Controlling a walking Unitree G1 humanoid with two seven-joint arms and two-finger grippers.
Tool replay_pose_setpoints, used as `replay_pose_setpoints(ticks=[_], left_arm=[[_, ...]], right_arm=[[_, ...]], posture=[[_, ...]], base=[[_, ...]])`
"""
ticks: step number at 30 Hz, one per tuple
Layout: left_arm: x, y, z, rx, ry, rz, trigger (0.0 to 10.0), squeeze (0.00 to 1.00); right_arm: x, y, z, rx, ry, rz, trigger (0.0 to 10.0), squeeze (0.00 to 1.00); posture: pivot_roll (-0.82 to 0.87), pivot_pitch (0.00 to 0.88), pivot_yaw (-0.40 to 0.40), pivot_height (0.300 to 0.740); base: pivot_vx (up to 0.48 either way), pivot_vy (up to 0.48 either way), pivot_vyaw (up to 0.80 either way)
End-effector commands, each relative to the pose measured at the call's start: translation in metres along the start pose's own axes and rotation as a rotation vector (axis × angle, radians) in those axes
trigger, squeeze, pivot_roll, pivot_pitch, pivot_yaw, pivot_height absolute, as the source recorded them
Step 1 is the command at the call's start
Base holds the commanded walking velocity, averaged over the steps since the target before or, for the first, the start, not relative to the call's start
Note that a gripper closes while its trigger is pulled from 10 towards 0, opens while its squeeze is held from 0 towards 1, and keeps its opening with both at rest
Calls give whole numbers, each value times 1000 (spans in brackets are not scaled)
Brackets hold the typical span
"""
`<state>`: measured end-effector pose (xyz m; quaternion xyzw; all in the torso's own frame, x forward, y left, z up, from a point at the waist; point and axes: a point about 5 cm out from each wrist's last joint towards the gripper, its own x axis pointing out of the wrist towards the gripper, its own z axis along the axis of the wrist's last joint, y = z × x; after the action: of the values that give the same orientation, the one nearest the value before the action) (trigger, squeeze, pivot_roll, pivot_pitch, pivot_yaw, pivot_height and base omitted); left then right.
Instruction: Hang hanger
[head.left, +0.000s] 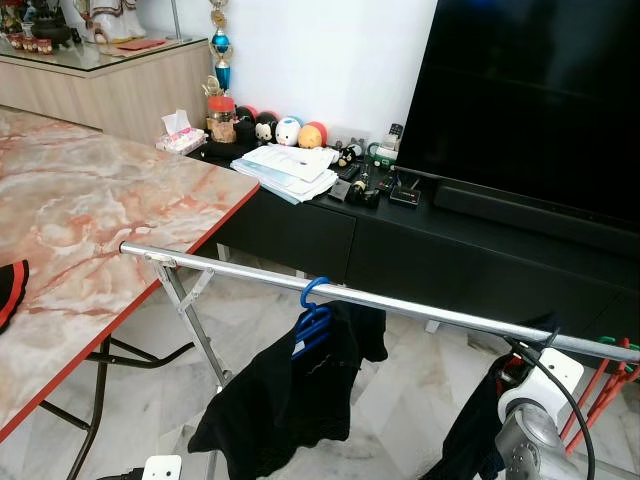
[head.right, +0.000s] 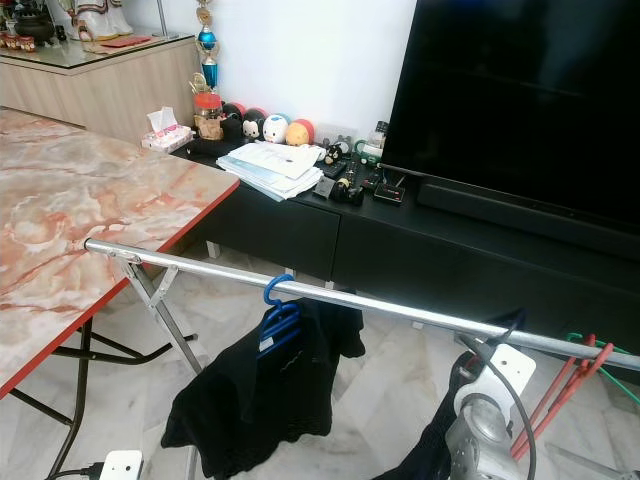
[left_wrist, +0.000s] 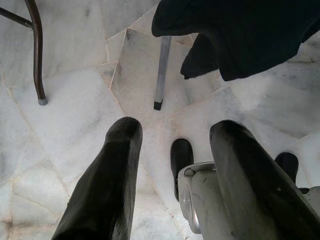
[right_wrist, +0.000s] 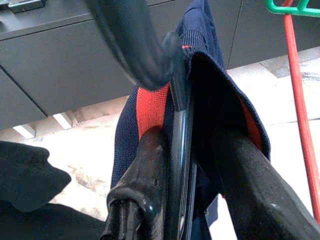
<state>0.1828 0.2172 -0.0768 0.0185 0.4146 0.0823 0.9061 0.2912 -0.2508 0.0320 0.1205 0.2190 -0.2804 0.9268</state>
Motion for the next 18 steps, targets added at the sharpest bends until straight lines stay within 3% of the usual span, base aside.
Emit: replay_pose_setpoints(ticks=[1,2,4,18], left_arm=[[0,0,-2,-9,8,-3,10000,0],[0,0,-2,-9,8,-3,10000,0],[0,0,-2,-9,8,-4,10000,0],[-1,-1,-3,-5,12,-5,10000,0]], right_arm=[[0,-1,-7,38,53,0,7725,0],[-1,-1,-10,60,73,-9,549,0],[-1,-1,-11,37,67,-3,0,0],[-4,7,-15,33,88,28,0,0]], posture=[[122,0,-57,740],[122,0,-57,740],[122,0,-57,740],[122,0,-58,740]], base=[[0,0,0],[0,0,0],[0,0,0],[0,0,0]])
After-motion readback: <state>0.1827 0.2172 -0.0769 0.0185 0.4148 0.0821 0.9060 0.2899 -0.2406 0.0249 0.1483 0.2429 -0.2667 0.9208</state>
